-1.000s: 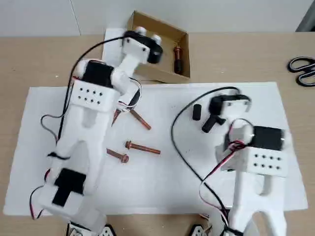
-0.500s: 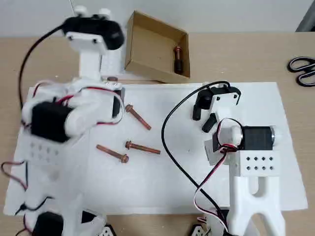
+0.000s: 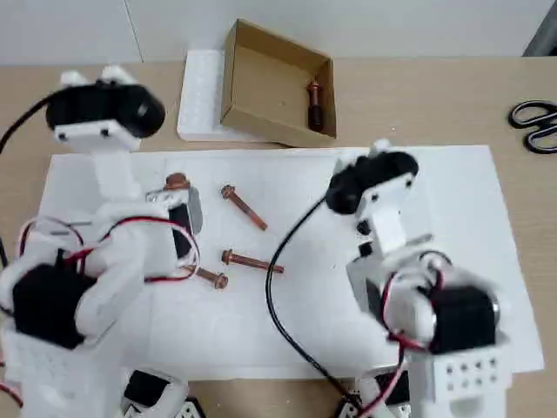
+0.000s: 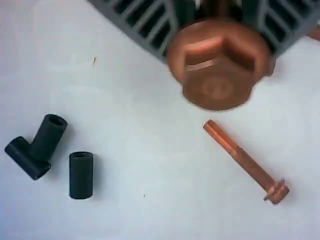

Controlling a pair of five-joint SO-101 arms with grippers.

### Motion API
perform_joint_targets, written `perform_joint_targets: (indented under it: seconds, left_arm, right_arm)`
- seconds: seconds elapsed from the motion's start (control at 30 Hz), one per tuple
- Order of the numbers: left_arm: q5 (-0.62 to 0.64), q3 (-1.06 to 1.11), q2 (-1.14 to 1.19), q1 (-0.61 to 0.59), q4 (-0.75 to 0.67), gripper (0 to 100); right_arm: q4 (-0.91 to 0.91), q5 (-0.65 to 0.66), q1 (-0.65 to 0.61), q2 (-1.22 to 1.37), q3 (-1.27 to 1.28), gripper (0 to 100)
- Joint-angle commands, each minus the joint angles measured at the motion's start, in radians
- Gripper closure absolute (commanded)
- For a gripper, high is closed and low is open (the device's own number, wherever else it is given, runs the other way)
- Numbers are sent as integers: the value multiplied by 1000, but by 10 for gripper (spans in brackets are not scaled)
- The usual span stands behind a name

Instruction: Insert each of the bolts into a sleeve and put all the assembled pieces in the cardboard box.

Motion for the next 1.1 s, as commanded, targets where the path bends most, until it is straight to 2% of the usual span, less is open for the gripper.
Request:
perform_joint_targets:
  seconds: [0.0, 0.17, 0.33, 0.57, 0.83, 0.97, 1.07]
  left_arm:
    - [64, 74, -74, 2, -38, 994]
    - [86, 231, -199, -2, -146, 994]
    - [101, 458, -376, -3, -351, 994]
    - [117, 723, -600, -3, -588, 994]
    - [123, 837, -735, 6, -654, 994]
    - [207, 840, -761, 9, -651, 994]
    - [213, 866, -767, 49, -652, 994]
  right_arm:
    - [-56, -91, -38, -93, 61, 995]
    - [-176, -184, -91, -203, 199, 995]
    - [-344, -242, -170, -294, 354, 995]
    - [-506, -250, -325, -415, 528, 995]
    - [-593, -245, -455, -504, 647, 995]
    - [-591, -245, -532, -522, 674, 995]
    - [-593, -245, -575, -524, 687, 995]
